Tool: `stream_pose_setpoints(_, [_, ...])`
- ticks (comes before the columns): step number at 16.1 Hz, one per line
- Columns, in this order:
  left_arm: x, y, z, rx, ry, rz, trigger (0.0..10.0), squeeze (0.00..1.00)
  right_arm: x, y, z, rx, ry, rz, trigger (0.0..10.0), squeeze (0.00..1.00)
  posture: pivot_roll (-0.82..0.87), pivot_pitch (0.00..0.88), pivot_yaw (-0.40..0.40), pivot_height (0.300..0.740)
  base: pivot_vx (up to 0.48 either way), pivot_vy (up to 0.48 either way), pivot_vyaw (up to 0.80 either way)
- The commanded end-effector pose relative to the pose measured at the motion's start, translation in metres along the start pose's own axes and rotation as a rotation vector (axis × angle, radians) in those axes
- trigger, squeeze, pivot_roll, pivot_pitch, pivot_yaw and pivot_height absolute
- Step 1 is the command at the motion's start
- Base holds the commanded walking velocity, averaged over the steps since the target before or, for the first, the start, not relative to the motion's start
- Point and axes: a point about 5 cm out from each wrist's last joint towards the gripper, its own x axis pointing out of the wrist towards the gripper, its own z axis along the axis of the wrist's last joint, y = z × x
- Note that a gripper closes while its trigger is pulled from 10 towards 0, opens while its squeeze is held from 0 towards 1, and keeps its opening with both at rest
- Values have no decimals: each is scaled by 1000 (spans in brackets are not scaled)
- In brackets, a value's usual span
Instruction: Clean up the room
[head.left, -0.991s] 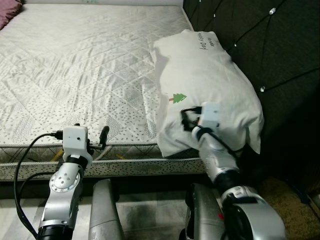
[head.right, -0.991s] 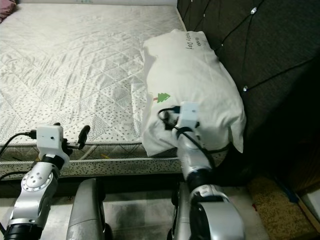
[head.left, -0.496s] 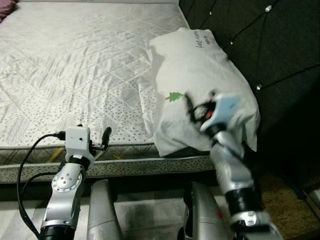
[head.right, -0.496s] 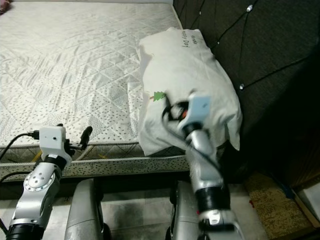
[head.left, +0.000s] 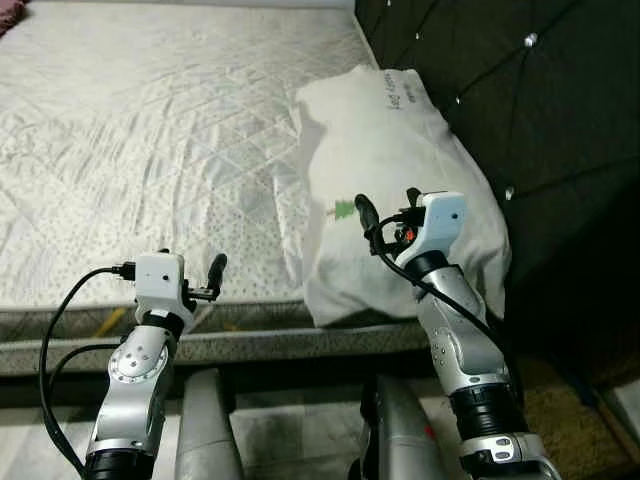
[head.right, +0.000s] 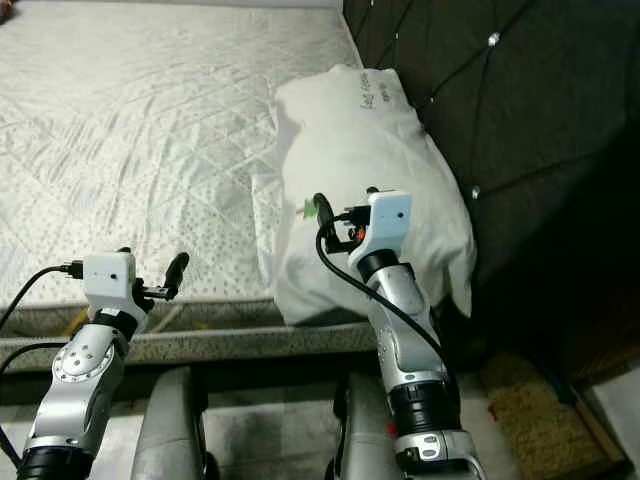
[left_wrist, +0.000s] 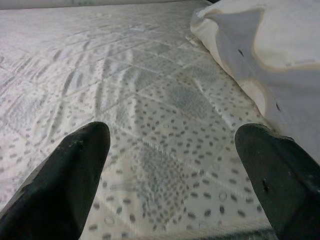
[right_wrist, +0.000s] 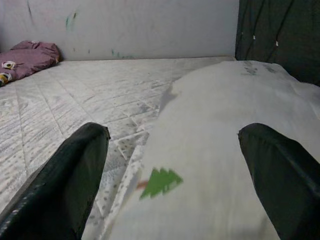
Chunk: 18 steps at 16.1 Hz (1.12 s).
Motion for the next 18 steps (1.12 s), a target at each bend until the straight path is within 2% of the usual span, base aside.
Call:
stream_pose_setpoints(1, [2,-2,0,1,-2,-3,10000,0,2,1,6,5,-15,12,10000,0,22,51,-77,644,0,0,0])
stream_pose_setpoints(9, [6,-2,2,4,-9,-5,10000,0,4,-1,8,-8,-15,-5,10000,0,24,46,-78,740,0,0,0])
stream_pose_setpoints(13, [6,-3,1,2,-7,-4,10000,0,4,-6,7,-49,-13,-53,10000,0,22,55,-74,740,0,0,0])
stream_pose_setpoints(16, [7,-3,2,0,-9,-1,10000,0,0,-15,4,-44,-1,-106,10000,0,17,49,-65,740,0,0,0])
stream_pose_setpoints(18, [6,-5,2,3,-8,-10,10000,0,-5,-25,-4,-61,47,-173,10000,0,17,49,-65,740,0,0,0])
